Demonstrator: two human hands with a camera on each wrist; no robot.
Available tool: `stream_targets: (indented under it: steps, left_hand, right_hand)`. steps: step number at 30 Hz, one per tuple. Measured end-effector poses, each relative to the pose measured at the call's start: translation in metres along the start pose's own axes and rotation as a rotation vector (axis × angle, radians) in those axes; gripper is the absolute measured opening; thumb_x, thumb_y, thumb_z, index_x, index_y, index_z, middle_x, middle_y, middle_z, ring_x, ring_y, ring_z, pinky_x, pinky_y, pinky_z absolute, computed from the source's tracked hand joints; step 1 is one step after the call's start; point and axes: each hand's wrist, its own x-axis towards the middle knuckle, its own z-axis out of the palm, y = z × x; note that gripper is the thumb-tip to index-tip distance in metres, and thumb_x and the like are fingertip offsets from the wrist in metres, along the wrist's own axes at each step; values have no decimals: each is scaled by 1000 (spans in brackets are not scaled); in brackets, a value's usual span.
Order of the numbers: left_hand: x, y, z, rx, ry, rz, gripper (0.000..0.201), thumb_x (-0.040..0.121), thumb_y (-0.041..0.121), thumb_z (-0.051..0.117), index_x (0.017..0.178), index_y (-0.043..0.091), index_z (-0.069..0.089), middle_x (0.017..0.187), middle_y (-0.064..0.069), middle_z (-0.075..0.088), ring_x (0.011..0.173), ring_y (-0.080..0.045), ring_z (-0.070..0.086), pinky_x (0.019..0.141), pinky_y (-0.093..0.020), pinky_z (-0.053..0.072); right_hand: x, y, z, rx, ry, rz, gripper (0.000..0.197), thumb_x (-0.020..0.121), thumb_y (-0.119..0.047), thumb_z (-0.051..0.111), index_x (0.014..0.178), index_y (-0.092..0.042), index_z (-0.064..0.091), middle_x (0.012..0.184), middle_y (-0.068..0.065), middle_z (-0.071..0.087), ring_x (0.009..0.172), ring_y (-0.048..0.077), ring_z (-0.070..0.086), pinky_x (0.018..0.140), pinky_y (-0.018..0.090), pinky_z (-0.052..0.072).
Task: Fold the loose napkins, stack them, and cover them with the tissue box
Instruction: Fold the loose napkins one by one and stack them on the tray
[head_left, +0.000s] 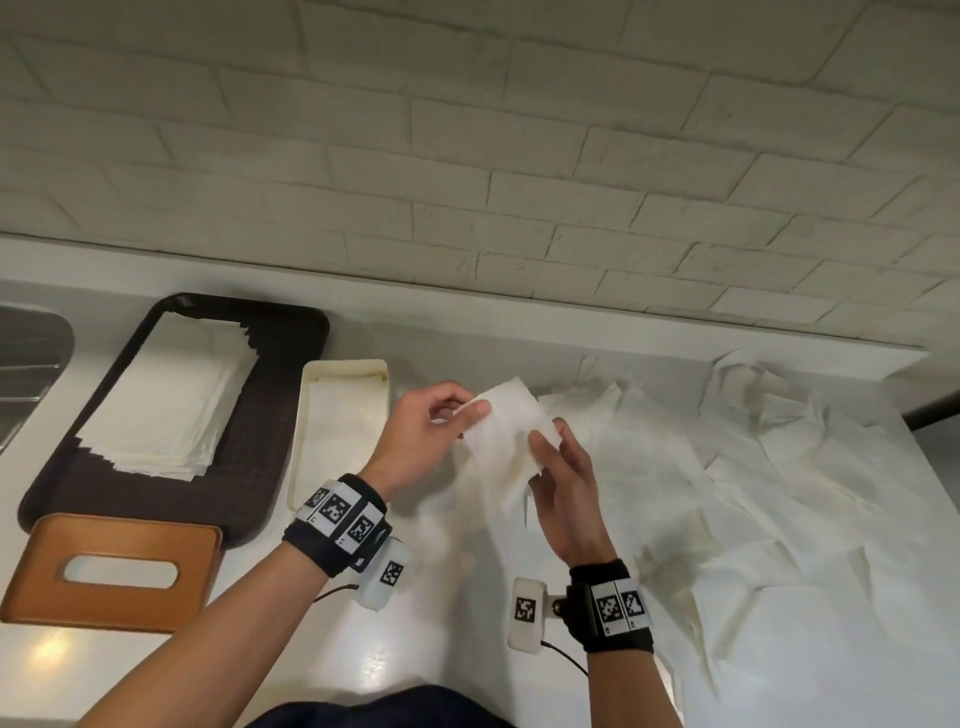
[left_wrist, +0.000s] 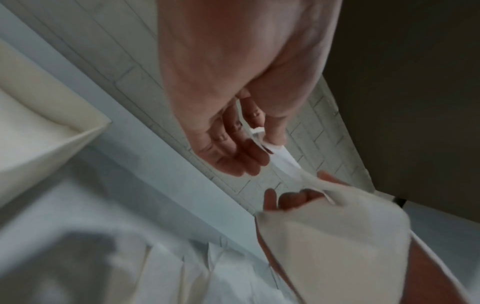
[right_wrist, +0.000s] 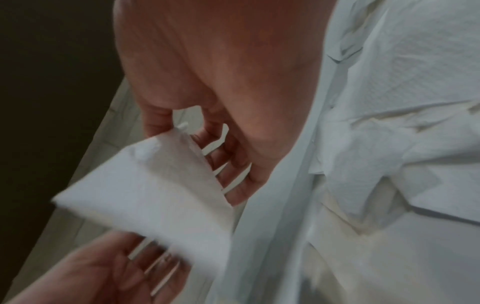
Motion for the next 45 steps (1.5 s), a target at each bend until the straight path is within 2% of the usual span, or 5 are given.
stream_targets:
  steps: [11,20,26,31,45]
  left_hand:
    - [10,7,-121,582,273,94,13,102,20,72,114,14,73,98,10,71,68,8,58,65,-5,40]
    - [24,-29,-160,957,147,-12,43,94,19,79,132,18,60,129,-10,68,120,-38,64,98,-52,55]
    - [-11,-19,-111,808,115,144,30,98,15,74,127,18,67,127,-2,70,119,-25,62,102,-39,49]
    - [-19,-22,-28,645,-48,171,9,100,19,69,107,24,68,98,10,72,93,-12,68,85,-35,58]
    - [78,-81,168,584,-210,-419,70,97,43,76,151,11,47,150,-15,55,137,-36,56,110,-40,48]
  right_hand:
    - [-7,56,71,-758,-171,-130,28,98,-10,75,117,-30,69,85,10,76,76,15,77,77,46,67]
    - [17,101,149,-1185,-183,-29,24,104,-23,66,127,-18,68,119,13,67,98,31,72,82,26,53]
    - [27,47,70,-1398,117,-280,14,103,-28,53,106,-22,65,88,4,76,75,20,65,71,29,52]
    - [32,3,-75,-1378,782,66,67,101,-48,66,142,0,44,140,28,55,124,48,59,96,56,56]
    - [12,16,-131,-1132,714,208,64,96,-39,79,138,-16,36,139,19,65,125,41,65,100,47,53]
